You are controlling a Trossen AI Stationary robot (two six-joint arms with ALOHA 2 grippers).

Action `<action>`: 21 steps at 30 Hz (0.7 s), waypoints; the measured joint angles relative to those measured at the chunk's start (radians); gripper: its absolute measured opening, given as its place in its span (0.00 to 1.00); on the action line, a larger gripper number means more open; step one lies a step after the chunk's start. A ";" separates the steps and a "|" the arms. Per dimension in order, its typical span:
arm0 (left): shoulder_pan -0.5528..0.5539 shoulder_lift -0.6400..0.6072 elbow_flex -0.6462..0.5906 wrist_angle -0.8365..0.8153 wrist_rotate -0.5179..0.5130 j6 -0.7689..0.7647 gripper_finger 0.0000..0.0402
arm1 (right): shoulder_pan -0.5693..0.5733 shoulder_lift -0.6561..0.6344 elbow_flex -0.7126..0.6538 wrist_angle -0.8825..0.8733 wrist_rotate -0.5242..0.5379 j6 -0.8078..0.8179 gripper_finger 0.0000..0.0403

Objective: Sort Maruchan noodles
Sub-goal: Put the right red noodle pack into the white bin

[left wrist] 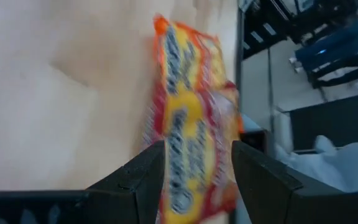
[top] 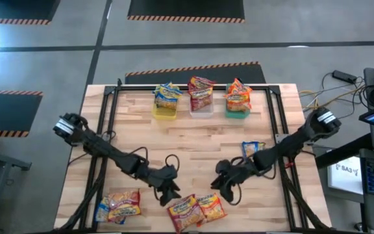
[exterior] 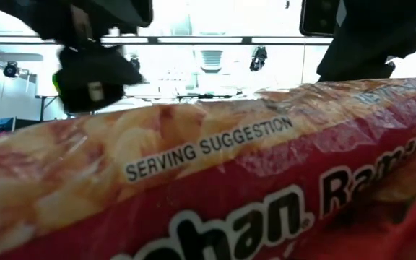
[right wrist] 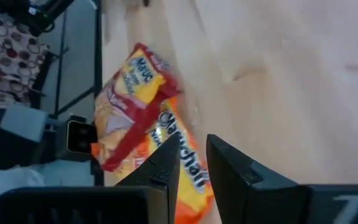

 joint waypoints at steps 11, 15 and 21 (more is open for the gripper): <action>-0.159 0.000 -0.001 -0.013 -0.188 -0.223 0.42 | 0.007 0.157 0.231 -0.106 -0.166 0.054 0.29; -0.174 0.007 -0.001 -0.014 -0.209 -0.263 0.42 | 0.006 0.221 0.305 -0.165 -0.166 0.062 0.32; -0.183 0.105 0.041 -0.034 -0.155 -0.276 0.42 | 0.002 0.307 0.393 -0.220 -0.160 0.033 0.35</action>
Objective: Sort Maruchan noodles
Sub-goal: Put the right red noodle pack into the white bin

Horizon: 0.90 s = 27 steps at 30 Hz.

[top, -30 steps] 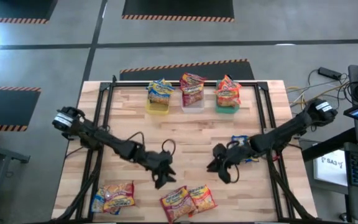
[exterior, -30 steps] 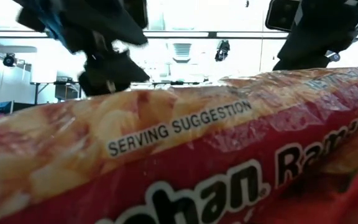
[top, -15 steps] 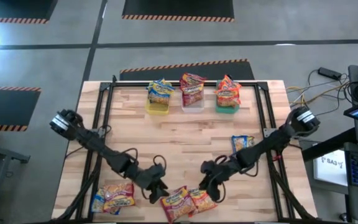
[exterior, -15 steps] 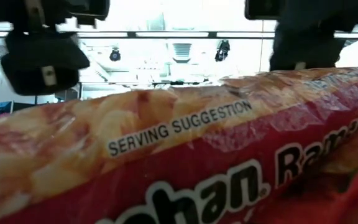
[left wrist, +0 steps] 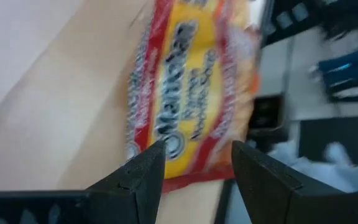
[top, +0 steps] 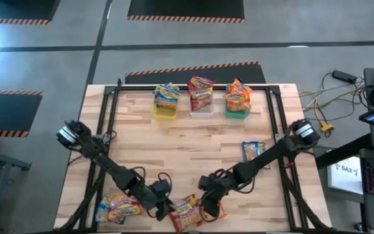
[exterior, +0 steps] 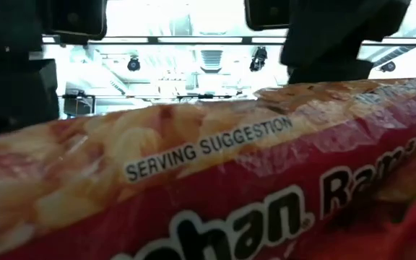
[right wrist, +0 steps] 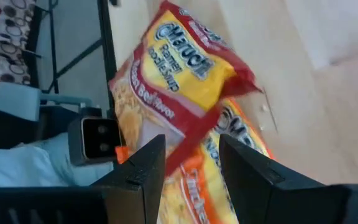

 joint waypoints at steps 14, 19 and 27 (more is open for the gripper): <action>-0.011 0.156 0.249 -0.239 0.069 0.180 0.42 | -0.005 0.073 0.050 -0.025 -0.003 -0.021 0.38; -0.015 0.234 0.329 -0.267 0.108 0.241 0.42 | -0.005 0.082 0.048 0.003 -0.006 -0.022 0.38; -0.001 0.263 0.377 -0.306 0.066 0.306 0.42 | -0.005 0.096 0.049 0.063 -0.052 -0.029 0.38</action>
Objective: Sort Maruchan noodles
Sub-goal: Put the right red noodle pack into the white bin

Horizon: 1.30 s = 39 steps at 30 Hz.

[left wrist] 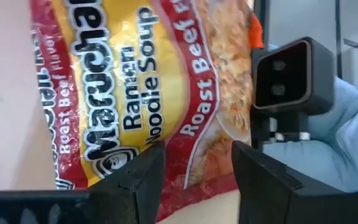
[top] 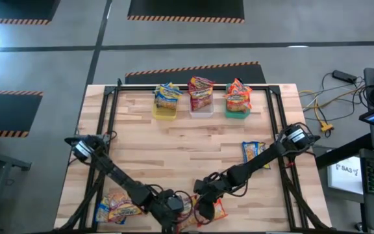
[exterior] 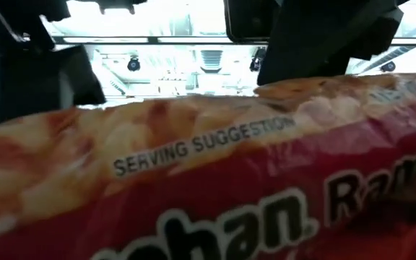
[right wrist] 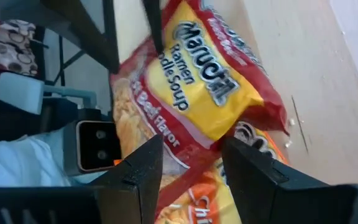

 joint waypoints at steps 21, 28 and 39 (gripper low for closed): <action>0.033 -0.028 -0.033 0.027 -0.103 0.099 0.42 | -0.005 0.000 0.000 0.013 0.027 -0.051 0.06; 0.033 -0.072 -0.041 -0.050 -0.172 0.103 0.42 | -0.036 -0.012 0.000 -0.051 0.025 -0.112 0.02; 0.040 -0.165 -0.047 -0.285 -0.369 0.134 0.42 | -0.231 -0.078 0.000 -0.254 0.045 -0.322 0.02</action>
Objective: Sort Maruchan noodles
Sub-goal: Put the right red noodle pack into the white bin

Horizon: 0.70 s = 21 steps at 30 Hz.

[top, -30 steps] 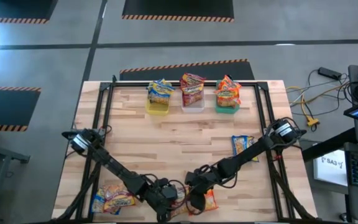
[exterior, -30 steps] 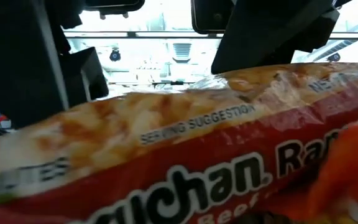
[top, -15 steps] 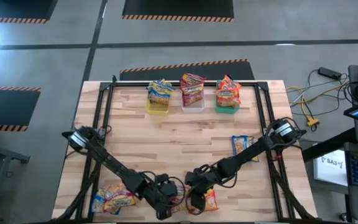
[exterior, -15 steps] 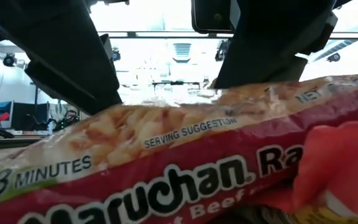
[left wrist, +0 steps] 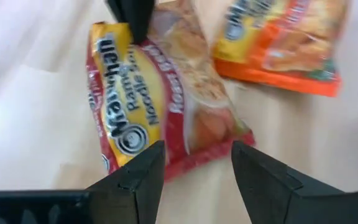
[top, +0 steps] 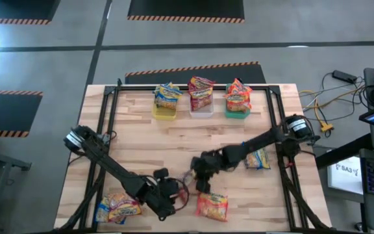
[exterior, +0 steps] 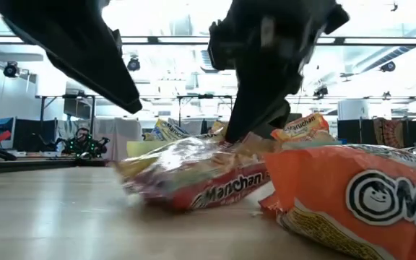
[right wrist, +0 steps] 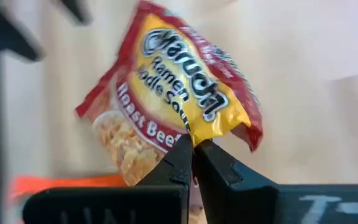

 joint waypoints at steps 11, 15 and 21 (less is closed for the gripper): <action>0.066 -0.062 -0.043 -0.084 -0.053 0.019 0.42 | -0.252 -0.048 -0.005 -0.213 0.118 -0.230 0.02; 0.093 -0.086 -0.065 -0.082 -0.053 0.043 0.42 | -0.327 -0.049 -0.007 -0.244 0.116 -0.278 0.02; 0.143 -0.115 -0.102 -0.088 -0.053 0.086 0.42 | -0.407 -0.049 -0.031 -0.267 0.117 -0.303 0.02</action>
